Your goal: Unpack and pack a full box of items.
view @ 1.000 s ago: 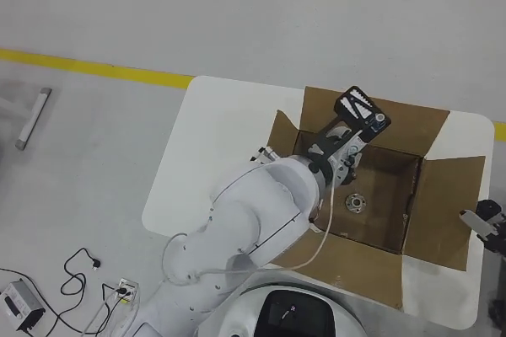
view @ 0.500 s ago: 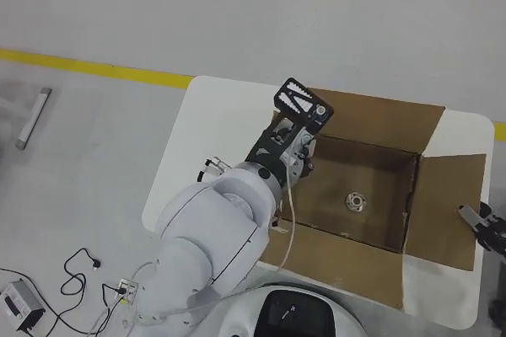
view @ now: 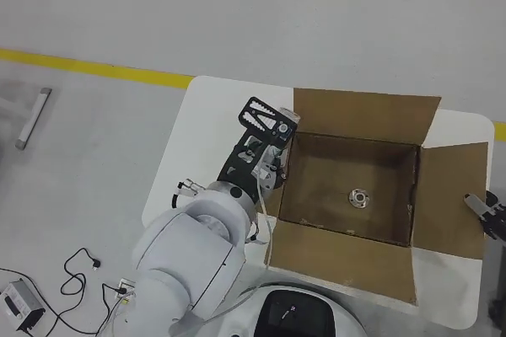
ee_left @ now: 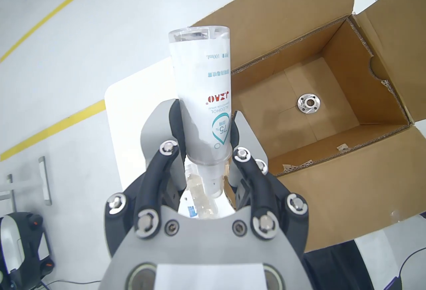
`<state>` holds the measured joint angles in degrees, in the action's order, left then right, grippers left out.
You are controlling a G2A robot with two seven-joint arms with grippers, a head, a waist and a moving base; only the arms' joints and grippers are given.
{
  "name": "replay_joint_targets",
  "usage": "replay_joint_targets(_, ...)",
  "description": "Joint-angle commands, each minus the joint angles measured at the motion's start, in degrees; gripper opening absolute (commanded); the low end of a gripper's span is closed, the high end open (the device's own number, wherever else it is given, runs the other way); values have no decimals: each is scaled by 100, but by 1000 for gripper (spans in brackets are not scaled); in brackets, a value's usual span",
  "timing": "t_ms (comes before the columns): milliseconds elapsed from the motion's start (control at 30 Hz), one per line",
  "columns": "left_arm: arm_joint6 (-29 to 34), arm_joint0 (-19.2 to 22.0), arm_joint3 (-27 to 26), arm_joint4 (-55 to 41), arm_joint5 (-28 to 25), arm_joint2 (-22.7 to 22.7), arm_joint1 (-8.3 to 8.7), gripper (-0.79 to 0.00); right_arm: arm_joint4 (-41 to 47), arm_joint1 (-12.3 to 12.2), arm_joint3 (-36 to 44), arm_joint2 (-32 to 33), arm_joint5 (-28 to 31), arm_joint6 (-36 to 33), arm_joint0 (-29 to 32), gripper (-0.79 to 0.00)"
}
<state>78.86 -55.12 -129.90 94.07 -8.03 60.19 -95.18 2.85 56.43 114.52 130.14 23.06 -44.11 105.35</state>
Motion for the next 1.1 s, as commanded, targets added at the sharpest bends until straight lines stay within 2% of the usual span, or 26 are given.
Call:
replay_joint_targets(0,64,-38,-56,67,22,34,6,-785,17,-7,-34,-12,-4,-27,-31,-785)
replay_joint_targets(300,328,-284,-88,214,365,220,12,-785,12,-18,-99,-23,-42,-40,-87,-785)
replay_joint_targets(467,375,-119,393,55,558,337,-13,-785,12,-18,-99,-23,-42,-40,-87,-785)
replay_joint_targets(600,450,-168,681,258,685,338,-12,-785,14,-13,-95,-40,-94,59,-107,-785)
replay_joint_targets(1067,486,-908,810,414,759,560,44,-785,311,-104,-630,100,-277,-211,-522,-785)
